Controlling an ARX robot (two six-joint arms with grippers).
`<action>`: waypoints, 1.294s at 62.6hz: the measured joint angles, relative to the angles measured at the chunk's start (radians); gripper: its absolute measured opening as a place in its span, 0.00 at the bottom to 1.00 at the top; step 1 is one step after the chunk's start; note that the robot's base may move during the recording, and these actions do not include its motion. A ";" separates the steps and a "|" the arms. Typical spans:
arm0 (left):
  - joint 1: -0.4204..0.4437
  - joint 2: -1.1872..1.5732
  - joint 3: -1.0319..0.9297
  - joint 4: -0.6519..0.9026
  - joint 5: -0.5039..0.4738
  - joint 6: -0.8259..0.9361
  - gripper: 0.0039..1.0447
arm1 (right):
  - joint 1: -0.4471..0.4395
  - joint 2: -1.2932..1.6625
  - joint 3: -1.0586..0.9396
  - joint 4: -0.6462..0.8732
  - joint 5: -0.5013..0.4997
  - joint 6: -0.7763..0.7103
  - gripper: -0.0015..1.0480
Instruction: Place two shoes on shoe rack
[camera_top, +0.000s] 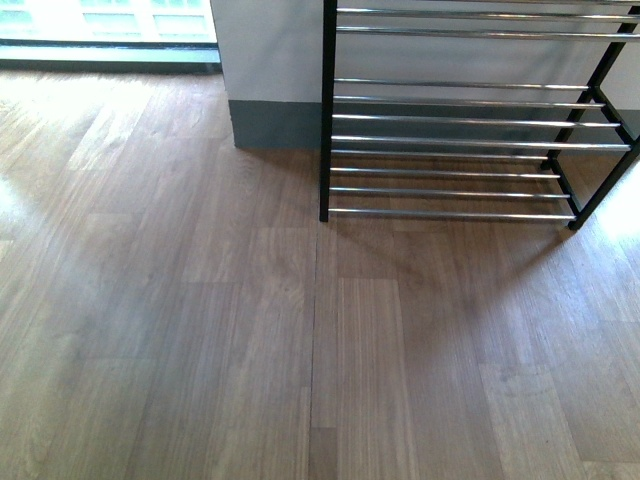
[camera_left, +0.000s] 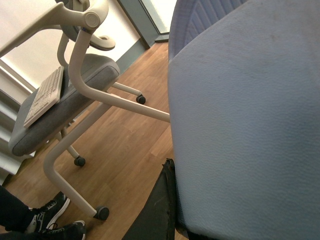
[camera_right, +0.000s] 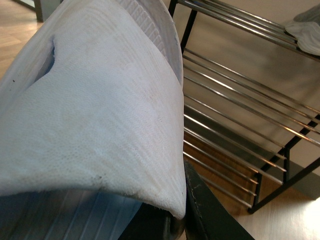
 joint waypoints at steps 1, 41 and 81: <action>0.000 0.000 0.000 0.000 0.000 0.000 0.01 | 0.000 0.000 0.000 0.000 0.000 0.000 0.01; 0.000 0.004 -0.001 0.000 0.001 0.000 0.01 | 0.000 0.000 -0.005 0.000 0.000 0.000 0.01; 0.000 0.000 -0.001 0.000 0.000 0.000 0.01 | 0.000 0.000 -0.005 0.000 0.000 0.000 0.01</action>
